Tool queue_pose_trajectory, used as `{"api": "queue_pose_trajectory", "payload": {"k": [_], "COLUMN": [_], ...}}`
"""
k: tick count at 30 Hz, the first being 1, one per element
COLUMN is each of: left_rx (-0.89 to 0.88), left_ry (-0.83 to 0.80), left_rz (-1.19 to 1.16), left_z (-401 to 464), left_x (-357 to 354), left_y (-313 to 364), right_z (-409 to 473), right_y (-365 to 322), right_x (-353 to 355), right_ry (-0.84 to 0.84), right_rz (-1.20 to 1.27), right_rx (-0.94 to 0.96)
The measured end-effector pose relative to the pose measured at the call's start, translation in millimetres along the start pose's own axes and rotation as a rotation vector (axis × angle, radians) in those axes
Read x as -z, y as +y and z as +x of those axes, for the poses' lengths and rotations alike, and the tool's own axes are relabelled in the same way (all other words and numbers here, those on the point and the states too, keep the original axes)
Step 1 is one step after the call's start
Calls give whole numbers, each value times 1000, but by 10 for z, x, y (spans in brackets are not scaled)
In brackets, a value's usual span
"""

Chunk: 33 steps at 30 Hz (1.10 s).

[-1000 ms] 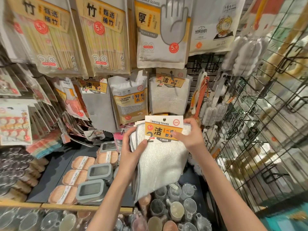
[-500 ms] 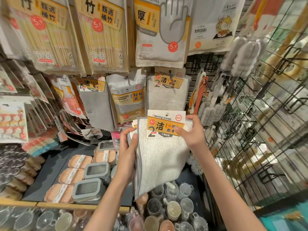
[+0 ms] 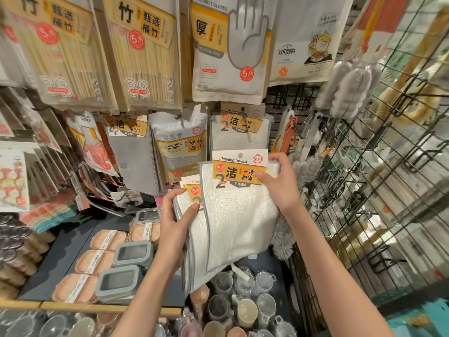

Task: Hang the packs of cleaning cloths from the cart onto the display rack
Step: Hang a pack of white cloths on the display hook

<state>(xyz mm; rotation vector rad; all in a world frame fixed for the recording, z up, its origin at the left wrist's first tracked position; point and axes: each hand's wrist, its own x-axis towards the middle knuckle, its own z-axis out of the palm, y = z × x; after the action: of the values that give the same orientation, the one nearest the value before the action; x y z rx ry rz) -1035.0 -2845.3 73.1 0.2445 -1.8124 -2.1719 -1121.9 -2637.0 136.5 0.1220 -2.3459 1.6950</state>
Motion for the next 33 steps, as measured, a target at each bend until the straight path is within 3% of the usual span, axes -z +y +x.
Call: {"api": "queue_pose_trajectory", "payload": {"k": [8, 22, 33], "left_rx": [-38, -1, 27], "left_ry": [-11, 26, 30], "left_rz": [-19, -73, -94], "left_z": [50, 108, 97], "left_x": [-28, 18, 39], "left_y": [111, 62, 100], "right_z": [295, 645, 717], "right_y": [-289, -301, -228], "right_x": [33, -118, -128], "right_ry": [61, 166, 203], "right_rz": [46, 7, 29], "right_rx": [113, 31, 80]}}
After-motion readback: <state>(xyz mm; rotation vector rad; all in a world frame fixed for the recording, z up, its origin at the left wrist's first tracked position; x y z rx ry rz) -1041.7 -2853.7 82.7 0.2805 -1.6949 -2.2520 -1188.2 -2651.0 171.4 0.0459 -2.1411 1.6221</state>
